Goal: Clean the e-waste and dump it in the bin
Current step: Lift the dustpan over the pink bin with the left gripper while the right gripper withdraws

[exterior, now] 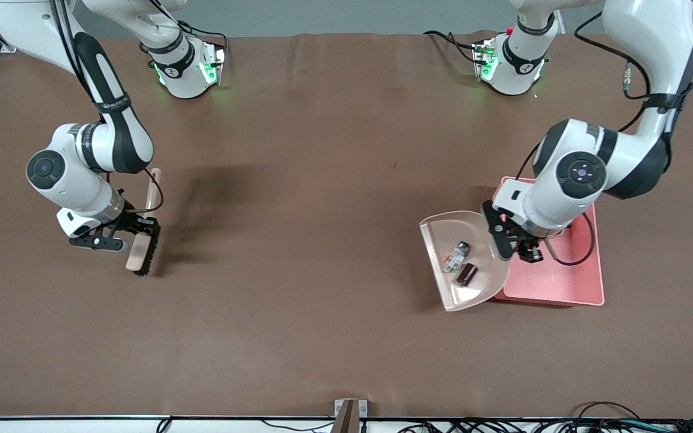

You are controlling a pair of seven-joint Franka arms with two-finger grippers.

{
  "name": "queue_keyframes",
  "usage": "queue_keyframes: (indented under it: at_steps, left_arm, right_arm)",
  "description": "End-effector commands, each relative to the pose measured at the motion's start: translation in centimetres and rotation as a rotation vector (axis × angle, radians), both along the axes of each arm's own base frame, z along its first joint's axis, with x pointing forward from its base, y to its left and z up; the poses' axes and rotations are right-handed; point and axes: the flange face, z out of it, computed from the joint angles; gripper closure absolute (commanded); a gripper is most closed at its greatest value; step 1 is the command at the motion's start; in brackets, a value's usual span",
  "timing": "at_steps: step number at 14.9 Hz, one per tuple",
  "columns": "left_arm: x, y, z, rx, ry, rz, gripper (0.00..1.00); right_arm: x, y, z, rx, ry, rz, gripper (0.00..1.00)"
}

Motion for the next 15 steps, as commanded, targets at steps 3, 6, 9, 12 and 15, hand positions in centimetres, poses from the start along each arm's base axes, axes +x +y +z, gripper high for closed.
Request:
queue_keyframes:
  at_steps: [3, 6, 9, 12, 15]
  left_arm:
    - [-3.2, 5.2, 4.5, 0.071, 0.023, -0.051, 0.97]
    - [-5.8, 11.9, 5.4, 0.114, 0.011, -0.103, 0.97]
    - [-7.4, 18.7, 5.2, 0.132, 0.031, -0.153, 0.97]
    - [-7.8, 23.3, 4.4, 0.13, 0.067, -0.132, 0.99]
    - [-7.4, 24.1, 3.7, 0.186, 0.086, -0.156, 1.0]
  right_arm:
    - [-2.2, -2.4, -0.7, -0.009, -0.035, 0.055, 0.99]
    - [-2.9, -2.9, -2.6, -0.014, -0.05, 0.069, 0.99]
    - [-3.0, -3.0, -3.7, -0.011, -0.032, 0.064, 0.97]
    - [-3.0, -2.9, -4.2, -0.008, -0.023, 0.06, 0.83]
    - [-2.7, -3.0, -4.0, -0.008, -0.023, 0.06, 0.48]
